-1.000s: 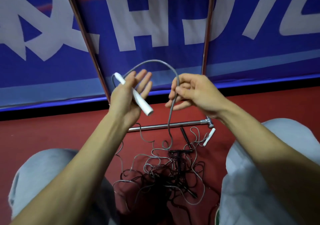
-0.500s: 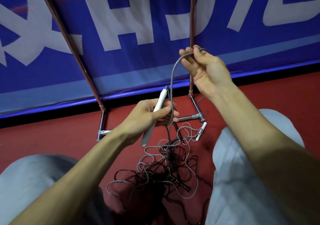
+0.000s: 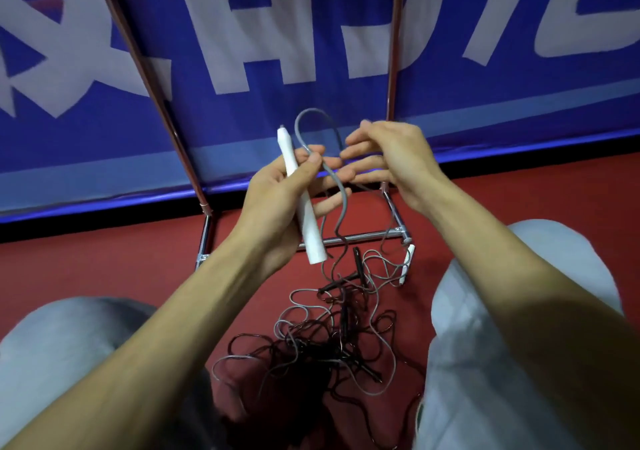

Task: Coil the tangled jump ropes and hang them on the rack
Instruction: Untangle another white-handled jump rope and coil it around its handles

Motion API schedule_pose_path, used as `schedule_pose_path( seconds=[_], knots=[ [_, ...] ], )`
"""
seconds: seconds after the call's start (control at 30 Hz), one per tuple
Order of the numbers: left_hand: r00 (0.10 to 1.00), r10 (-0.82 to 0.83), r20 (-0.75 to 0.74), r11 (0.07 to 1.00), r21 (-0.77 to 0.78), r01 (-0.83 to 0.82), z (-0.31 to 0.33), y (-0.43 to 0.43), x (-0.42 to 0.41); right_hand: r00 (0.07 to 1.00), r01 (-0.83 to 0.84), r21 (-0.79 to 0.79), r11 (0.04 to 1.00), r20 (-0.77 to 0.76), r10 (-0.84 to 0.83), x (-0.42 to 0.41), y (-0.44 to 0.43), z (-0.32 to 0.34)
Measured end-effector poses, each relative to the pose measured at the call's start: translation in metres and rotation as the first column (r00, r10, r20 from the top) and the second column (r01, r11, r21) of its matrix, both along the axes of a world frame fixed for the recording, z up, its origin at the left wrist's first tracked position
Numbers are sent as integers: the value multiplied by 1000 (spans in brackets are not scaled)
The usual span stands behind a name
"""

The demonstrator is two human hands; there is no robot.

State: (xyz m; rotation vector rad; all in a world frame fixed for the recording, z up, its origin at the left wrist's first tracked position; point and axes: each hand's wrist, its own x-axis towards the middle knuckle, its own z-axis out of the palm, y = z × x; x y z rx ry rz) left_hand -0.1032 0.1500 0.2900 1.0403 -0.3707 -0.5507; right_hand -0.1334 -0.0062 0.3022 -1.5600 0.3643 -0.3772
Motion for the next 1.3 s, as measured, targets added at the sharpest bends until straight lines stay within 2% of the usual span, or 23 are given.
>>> schedule_pose_path(
  seconds=[0.1, 0.2, 0.27, 0.33, 0.43, 0.57, 0.67, 0.7, 0.77, 0.8, 0.83, 0.87, 1.0, 1.1, 1.17, 1.3],
  knots=[
    [985, 60, -160, 990, -117, -79, 8, 4, 6, 950, -298, -177, 938, -146, 275, 4, 11, -13],
    [948, 52, -314, 960, -246, -134, 12, 10, 15, 780, -623, -353, 699, -350, 519, 2, 21, -24],
    [926, 40, -375, 923, -342, -178, 13, 17, 22, 706, -708, -436, 556, -440, 554, 2, 28, -31],
    [914, 33, -405, 888, -408, -213, 14, 24, 31, 734, -679, -497, 540, -429, 528, 4, 30, -38],
    [917, 42, -397, 881, -419, -221, 12, 30, 40, 794, -608, -508, 610, -382, 474, 6, 29, -41],
    [932, 80, -353, 914, -348, -210, 6, 28, 46, 823, -562, -272, 781, -283, 493, 5, 31, -37],
    [962, 206, -181, 962, -141, -232, -1, 21, 44, 882, -468, -155, 870, -140, 450, 3, 28, -29],
    [966, 247, -76, 967, -41, -250, -5, 19, 43, 900, -436, -106, 894, -76, 430, 1, 26, -24],
    [928, 254, 274, 925, 212, -316, -15, 15, 41, 925, -377, 12, 926, 56, 376, -1, 22, -14],
    [880, 182, 439, 882, 322, -343, -20, 14, 39, 934, -348, 81, 934, 121, 337, -2, 20, -9],
    [839, 92, 537, 844, 405, -351, -24, 12, 37, 939, -320, 155, 935, 183, 291, -3, 18, -5],
    [824, 5, 567, 823, 466, -325, -27, 10, 35, 941, -293, 228, 928, 239, 239, -3, 15, -1],
    [870, -255, 421, 829, 559, -28, -33, 6, 24, 934, -204, 484, 851, 356, 21, -4, 0, 9],
    [839, -412, 356, 794, 592, 139, -34, 3, 16, 919, -181, 635, 751, 381, -101, -6, -10, 10],
    [830, -420, 367, 805, 573, 154, -33, 1, 12, 914, -171, 687, 707, 378, -146, -6, -14, 11],
    [893, -314, 323, 880, 453, 146, -29, 0, 11, 913, -94, 734, 672, 333, -235, -4, -22, 9]
  ],
)
